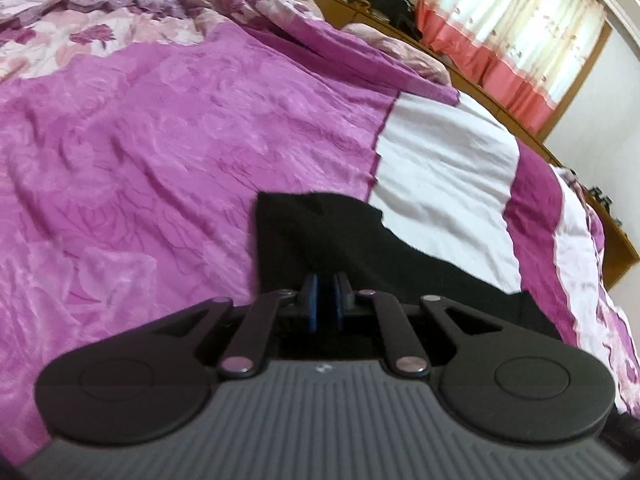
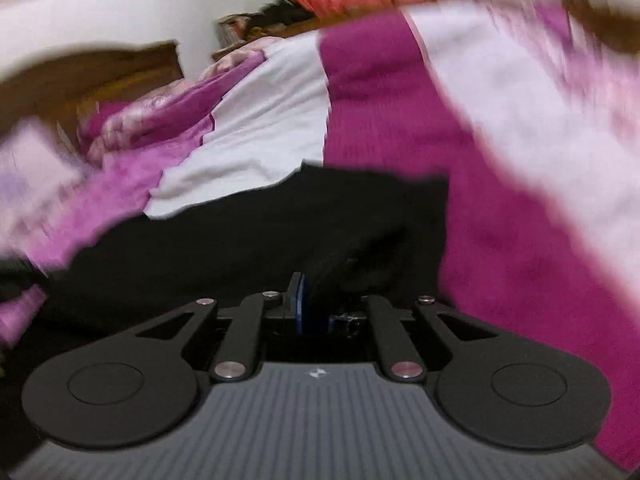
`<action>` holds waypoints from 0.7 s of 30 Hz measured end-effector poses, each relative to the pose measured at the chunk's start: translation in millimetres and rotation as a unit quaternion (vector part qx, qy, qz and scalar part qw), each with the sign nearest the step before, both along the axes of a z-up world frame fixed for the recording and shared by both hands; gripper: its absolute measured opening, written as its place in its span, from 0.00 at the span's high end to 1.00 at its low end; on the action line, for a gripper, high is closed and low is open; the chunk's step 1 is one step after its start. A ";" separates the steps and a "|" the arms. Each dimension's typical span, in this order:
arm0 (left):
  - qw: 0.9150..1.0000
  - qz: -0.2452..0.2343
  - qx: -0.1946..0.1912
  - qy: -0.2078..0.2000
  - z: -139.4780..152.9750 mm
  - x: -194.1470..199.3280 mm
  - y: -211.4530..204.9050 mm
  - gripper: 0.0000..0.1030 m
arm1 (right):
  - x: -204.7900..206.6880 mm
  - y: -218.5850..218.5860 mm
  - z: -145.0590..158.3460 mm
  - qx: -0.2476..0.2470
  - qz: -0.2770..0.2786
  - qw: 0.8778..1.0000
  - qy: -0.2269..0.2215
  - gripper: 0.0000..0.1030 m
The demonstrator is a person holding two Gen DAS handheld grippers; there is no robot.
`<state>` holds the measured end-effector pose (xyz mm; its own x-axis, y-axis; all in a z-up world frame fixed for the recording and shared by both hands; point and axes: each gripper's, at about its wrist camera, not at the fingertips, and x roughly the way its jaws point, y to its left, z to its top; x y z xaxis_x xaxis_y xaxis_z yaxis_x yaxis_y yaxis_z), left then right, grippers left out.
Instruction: Fold small clothes
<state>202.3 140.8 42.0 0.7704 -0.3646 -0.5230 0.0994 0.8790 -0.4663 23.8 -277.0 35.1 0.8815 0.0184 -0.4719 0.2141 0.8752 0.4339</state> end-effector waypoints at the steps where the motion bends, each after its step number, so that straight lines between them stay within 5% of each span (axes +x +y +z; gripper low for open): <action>1: 1.000 0.004 -0.003 0.001 0.6 0.3 2.4 0.90 | 0.6 -8.1 0.8 0.037 -0.006 0.999 -0.016 0.57; 2: 1.000 0.007 -0.008 0.003 0.9 1.1 4.8 0.90 | 3.5 -16.7 1.4 0.074 -0.013 0.997 -0.026 0.20; 3: 1.000 0.010 -0.016 0.007 0.5 2.3 7.4 0.90 | 6.7 -24.4 1.7 0.108 -0.019 0.993 -0.035 0.00; 5: 0.999 0.012 -0.027 0.017 -1.3 4.6 10.7 0.90 | 16.1 -34.8 2.2 0.168 -0.026 0.985 -0.035 0.01; 7: 0.999 0.013 -0.034 0.025 -3.3 6.2 11.7 0.90 | 22.7 -38.4 4.2 0.168 -0.023 0.985 -0.017 0.14; 8: 0.999 0.013 -0.036 0.027 -4.1 6.6 11.7 0.90 | 26.8 -35.8 5.3 0.147 -0.028 0.989 0.000 0.34; 9: 0.999 0.013 -0.036 0.027 -4.3 6.4 11.7 0.90 | 31.3 -34.4 6.5 0.120 -0.034 0.992 0.019 0.67; 10: 0.999 0.013 -0.034 0.026 -4.2 6.4 11.8 0.90 | 35.5 -32.0 6.9 0.092 -0.037 0.994 0.036 0.77; 13: 1.000 0.019 -0.017 0.015 -7.1 5.7 9.8 0.90 | 34.1 -26.5 9.8 0.032 -0.015 0.999 0.028 0.90; 16: 1.000 0.022 -0.003 0.009 -9.8 6.1 8.5 0.90 | 15.8 -10.6 28.2 -0.026 0.026 0.997 -0.073 0.92; 18: 1.000 0.024 -0.004 0.010 -10.9 6.2 9.5 0.90 | 0.3 -2.4 40.8 -0.080 0.051 0.983 -0.155 0.92; 21: 0.999 0.031 0.018 0.015 -12.5 6.7 6.1 0.90 | 8.2 -8.9 42.2 -0.113 0.032 0.983 -0.144 0.91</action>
<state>209.0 147.0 29.5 0.7747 -0.2971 -0.5582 0.0308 0.8994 -0.4360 32.0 -285.9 77.3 0.9794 0.0017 -0.2018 0.0522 0.9638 0.2613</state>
